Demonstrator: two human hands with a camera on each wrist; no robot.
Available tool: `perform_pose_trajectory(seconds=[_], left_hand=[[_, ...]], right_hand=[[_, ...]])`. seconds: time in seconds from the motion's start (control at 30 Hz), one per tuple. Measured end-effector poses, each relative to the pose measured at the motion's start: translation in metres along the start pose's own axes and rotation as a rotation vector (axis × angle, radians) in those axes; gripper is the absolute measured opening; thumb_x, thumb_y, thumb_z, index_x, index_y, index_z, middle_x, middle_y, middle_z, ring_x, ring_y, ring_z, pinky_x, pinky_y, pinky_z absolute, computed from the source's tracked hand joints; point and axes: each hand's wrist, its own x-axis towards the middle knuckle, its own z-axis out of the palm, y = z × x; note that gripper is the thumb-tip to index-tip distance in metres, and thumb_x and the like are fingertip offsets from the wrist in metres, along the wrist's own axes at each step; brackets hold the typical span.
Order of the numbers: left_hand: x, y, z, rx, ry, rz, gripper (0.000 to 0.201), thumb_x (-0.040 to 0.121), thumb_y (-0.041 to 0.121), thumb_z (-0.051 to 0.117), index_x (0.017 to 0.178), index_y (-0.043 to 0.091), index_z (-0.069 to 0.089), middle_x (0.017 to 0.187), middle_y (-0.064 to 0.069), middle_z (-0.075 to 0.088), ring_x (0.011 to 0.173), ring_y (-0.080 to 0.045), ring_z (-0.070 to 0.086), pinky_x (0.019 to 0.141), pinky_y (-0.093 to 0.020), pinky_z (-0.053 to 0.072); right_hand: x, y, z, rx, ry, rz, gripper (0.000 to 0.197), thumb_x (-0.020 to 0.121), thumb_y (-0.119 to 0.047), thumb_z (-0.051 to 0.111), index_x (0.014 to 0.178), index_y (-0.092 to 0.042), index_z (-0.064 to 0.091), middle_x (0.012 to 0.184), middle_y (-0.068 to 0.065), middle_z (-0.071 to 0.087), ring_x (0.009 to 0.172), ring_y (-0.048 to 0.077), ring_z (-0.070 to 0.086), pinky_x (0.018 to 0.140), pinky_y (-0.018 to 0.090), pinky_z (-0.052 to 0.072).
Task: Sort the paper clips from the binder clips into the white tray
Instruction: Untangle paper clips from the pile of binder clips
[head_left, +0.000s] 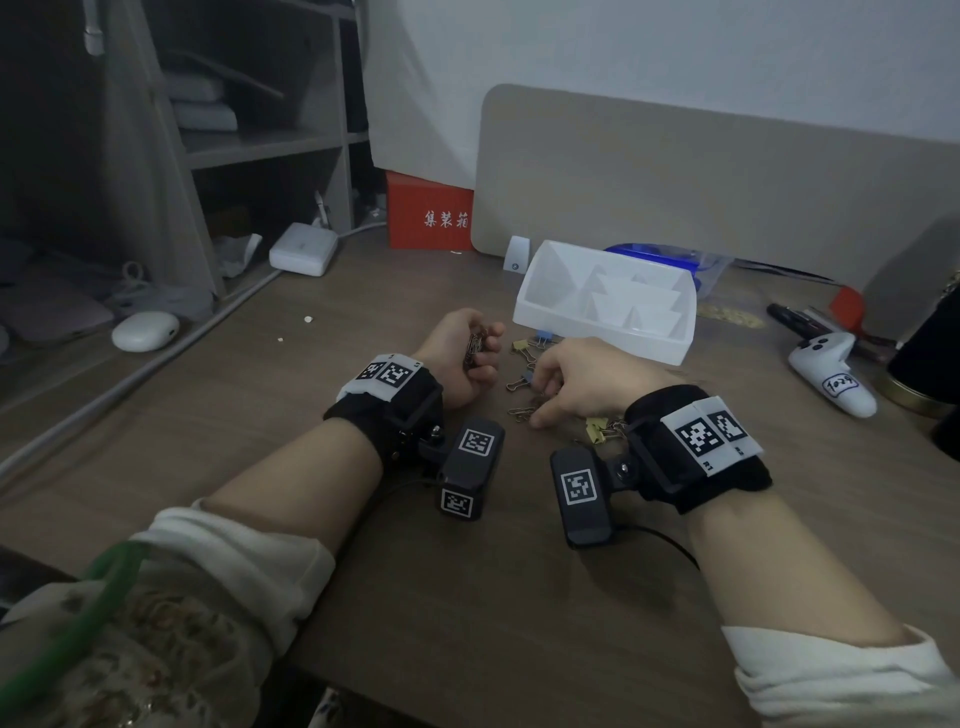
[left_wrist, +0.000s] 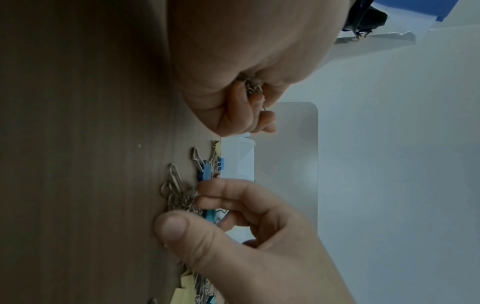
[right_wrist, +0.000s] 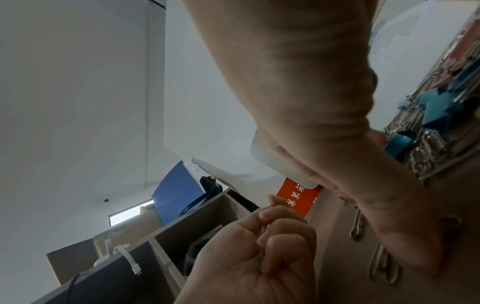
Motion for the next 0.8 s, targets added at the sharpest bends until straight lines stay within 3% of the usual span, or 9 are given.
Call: perform_pose_trajectory(seconds=[0.17,0.33,0.63,0.8], left_hand=[[0.0007,0.0000,0.0001,-0.004,-0.009,-0.003,0.037,0.099,0.026,0.031,0.069,0.010,0.046,0.043,0.004,0.039,0.027,-0.006,0.026,0.028,-0.012,0.014],[0.0006,0.0001,-0.0001,-0.001,-0.011,-0.002,0.037,0.098,0.025,0.031,0.068,0.010,0.046,0.043,0.004,0.039,0.027,-0.006,0.025,0.028,-0.012,0.014],[0.0014,-0.0006,0.0001,-0.004,-0.015,-0.001,0.036,0.098,0.026,0.031,0.069,0.010,0.046,0.043,0.004,0.039,0.027,-0.005,0.025,0.028,-0.012,0.014],[0.0025,-0.0002,-0.0006,-0.010,-0.007,-0.009,0.036,0.098,0.026,0.032,0.069,0.010,0.047,0.043,0.004,0.039,0.027,-0.005,0.026,0.028,-0.011,0.015]], right_hand=[[-0.0001,-0.0015,0.0015,-0.015,-0.004,-0.052,0.030,0.074,-0.034,0.079,0.101,-0.025,0.070,0.092,-0.012,0.058,0.087,0.009,0.054,0.065,0.021,0.038],[-0.0004,-0.0053,0.0026,0.007,-0.025,-0.111,0.025,0.079,-0.025,0.076,0.102,-0.029,0.068,0.075,-0.016,0.052,0.067,-0.001,0.048,0.055,0.016,0.032],[0.0017,-0.0046,0.0051,0.052,-0.012,-0.137,0.023,0.081,-0.018,0.074,0.103,-0.023,0.069,0.073,-0.017,0.058,0.067,-0.002,0.054,0.055,0.012,0.036],[0.0040,-0.0053,0.0086,0.078,0.003,-0.110,0.014,0.084,-0.017,0.071,0.097,-0.021,0.072,0.078,-0.014,0.062,0.079,0.008,0.061,0.062,0.015,0.045]])
